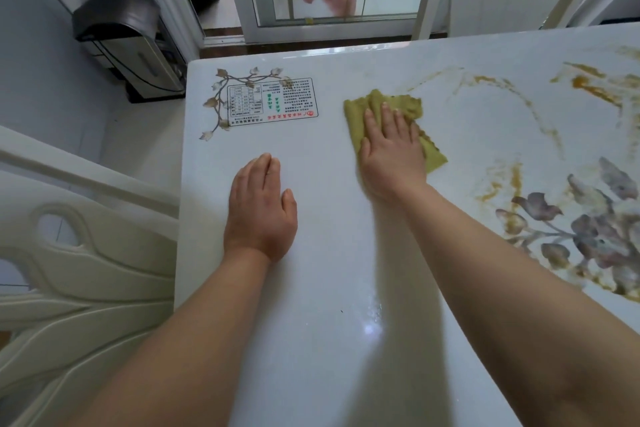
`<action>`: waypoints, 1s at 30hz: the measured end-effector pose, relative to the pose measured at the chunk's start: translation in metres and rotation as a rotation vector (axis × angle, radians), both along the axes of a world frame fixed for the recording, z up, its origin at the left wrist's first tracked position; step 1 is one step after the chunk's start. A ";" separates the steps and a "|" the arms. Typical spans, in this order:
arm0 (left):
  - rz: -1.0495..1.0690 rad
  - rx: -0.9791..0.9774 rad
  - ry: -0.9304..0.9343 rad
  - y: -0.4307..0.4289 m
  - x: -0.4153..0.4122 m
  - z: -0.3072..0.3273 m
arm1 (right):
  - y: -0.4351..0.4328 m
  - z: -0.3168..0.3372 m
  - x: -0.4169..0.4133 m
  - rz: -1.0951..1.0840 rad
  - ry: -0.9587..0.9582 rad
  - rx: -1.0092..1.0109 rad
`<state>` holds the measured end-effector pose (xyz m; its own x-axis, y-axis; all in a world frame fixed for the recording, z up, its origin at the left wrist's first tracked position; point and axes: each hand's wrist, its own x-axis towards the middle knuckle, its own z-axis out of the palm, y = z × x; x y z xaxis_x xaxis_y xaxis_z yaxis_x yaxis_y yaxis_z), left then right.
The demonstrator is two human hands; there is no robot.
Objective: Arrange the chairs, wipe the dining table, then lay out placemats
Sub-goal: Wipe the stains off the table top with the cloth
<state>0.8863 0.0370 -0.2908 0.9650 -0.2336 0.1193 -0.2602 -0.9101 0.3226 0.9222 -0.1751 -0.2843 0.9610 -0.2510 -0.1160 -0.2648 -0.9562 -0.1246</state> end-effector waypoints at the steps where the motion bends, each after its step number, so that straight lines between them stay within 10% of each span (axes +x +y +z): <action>1: 0.002 -0.004 -0.009 0.000 0.001 0.000 | 0.005 -0.001 0.004 0.044 -0.002 0.002; 14: -0.017 -0.021 -0.008 0.002 0.004 -0.003 | -0.009 0.000 0.053 -0.036 0.018 0.049; 30: -0.007 -0.020 0.006 0.003 0.003 -0.002 | 0.002 0.000 -0.086 -0.236 -0.010 -0.019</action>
